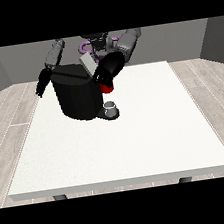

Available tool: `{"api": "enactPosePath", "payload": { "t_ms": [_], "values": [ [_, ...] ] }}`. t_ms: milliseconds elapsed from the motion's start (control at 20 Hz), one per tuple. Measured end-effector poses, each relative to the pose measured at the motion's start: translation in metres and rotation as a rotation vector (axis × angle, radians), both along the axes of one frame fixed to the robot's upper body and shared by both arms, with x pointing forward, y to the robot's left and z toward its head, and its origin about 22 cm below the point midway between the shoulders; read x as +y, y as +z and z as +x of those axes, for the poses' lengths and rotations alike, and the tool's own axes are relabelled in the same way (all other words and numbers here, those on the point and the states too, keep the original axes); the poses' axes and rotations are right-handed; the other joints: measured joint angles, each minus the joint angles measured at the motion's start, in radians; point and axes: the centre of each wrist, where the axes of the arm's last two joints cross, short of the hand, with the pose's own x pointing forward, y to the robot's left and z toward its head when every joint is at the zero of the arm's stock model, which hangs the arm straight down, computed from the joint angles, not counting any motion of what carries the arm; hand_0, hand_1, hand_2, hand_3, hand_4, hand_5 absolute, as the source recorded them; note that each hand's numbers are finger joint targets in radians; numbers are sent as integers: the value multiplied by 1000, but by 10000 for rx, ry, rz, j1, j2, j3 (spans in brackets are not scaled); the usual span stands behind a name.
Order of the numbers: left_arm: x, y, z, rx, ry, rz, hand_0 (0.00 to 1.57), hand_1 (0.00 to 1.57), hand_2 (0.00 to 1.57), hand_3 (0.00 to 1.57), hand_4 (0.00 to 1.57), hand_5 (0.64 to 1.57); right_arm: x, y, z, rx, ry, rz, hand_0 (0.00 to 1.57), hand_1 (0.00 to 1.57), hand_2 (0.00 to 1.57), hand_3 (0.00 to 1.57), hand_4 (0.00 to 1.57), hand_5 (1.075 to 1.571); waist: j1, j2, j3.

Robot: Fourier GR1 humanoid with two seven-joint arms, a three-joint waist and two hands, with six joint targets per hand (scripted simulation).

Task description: Insert the coffee pod into the coffee machine and close the lid

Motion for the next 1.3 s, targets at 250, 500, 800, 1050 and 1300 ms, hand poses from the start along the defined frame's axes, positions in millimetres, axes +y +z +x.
{"api": "enactPosePath", "payload": {
  "t_ms": [250, 500, 800, 1050, 1300],
  "values": [
    [3, 4, -1, -218, 222, 329, 0, 0, 587, 459, 0, 1571, 0, 6, 2, -64, 20, -64, 0, 0, 0, 0, 147, 1571, -30, 58, 6],
    [7, -2, 1, -86, 418, 334, 0, 0, 481, 381, 0, 1571, 2, 4, 0, 147, -9, -128, 0, 0, 0, 0, 83, 1571, -37, -107, -14],
    [1, -9, 2, 318, 401, 343, 0, 0, 0, 151, 0, 1571, -9, -9, 1, 461, -310, 124, 0, 0, 0, 0, 0, 1571, 386, -417, -23],
    [-8, -52, 6, 1428, 188, 111, 0, 0, 0, 0, 0, 1571, -28, -44, -10, 1408, -859, 348, 0, 0, 0, 0, 0, 1571, 1118, -1417, -37],
    [-21, -112, 3, 2660, -400, -876, 0, 0, 151, 0, 0, 1571, -45, -80, -32, 2406, -1277, 527, 0, 0, 0, 0, 0, 1571, 1809, -2647, -45]
  ]
}}
